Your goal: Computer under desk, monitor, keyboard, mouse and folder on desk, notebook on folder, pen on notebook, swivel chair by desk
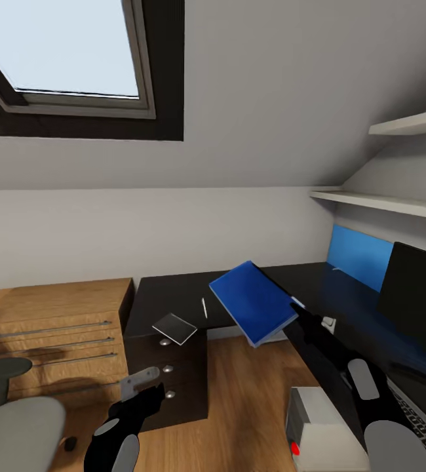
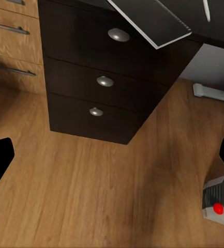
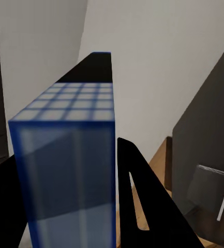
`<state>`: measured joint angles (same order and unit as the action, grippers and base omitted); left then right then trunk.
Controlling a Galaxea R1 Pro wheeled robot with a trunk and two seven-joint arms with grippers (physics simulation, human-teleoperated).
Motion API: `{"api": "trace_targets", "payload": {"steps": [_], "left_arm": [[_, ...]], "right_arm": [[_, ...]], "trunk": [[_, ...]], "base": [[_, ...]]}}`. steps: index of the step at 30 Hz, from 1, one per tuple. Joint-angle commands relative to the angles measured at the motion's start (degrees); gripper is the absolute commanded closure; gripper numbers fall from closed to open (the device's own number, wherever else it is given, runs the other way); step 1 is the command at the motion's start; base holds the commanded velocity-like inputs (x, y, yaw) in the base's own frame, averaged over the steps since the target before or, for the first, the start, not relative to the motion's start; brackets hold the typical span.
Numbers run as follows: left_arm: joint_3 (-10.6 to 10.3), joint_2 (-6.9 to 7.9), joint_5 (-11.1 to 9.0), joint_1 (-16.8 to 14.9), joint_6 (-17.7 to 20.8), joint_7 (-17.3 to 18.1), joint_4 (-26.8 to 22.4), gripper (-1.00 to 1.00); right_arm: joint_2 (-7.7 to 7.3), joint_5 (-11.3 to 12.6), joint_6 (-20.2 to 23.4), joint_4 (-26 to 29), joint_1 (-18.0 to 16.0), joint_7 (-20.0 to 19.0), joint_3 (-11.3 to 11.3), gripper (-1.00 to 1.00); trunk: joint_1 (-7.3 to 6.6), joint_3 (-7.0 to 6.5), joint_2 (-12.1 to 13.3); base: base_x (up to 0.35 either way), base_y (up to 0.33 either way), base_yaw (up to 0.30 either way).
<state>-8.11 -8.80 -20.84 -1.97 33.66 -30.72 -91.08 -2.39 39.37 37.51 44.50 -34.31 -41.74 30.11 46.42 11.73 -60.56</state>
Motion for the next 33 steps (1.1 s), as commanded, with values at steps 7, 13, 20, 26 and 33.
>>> {"api": "trace_targets", "payload": {"steps": [7, 13, 20, 26, 33], "left_arm": [[-0.1, 0.01, -0.6, -0.1, 0.1, -0.6, 0.5, -1.00], [-0.3, 0.01, -0.5, -0.1, 0.1, -0.6, 0.9, -1.00], [-0.8, 0.01, -0.5, -0.1, 0.1, -0.6, 1.6, -1.00], [-1.5, 0.01, -0.5, -0.1, 0.0, -0.8, 1.9, -1.00], [-1.6, 0.01, -0.5, -0.1, 0.1, -0.8, 1.9, -1.00]], "right_arm": [[0.60, 0.6, -1.3, 0.2, -0.1, 6.6, 0.5, 1.00], [1.57, 6.7, -2.2, 0.3, -0.1, 13.1, 0.6, 1.00], [1.74, 8.4, -6.0, 0.3, -0.1, 15.8, 0.5, 1.00], [3.33, 8.4, -6.9, 0.9, -0.1, 25.3, 0.5, 1.00], [5.57, 8.7, -14.6, 2.6, -0.1, 31.4, 0.6, 1.00]], "trunk": [[0.01, 0.08, -0.1], [0.01, 0.08, -0.1], [0.01, 0.08, -0.1], [0.01, 0.08, -0.1], [0.01, 0.08, -0.1]], "base": [[0.000, 0.000, -0.004], [0.000, 0.000, 0.000], [0.000, 0.000, 0.000], [0.000, 0.000, 0.000], [0.000, 0.000, 0.000]]}}
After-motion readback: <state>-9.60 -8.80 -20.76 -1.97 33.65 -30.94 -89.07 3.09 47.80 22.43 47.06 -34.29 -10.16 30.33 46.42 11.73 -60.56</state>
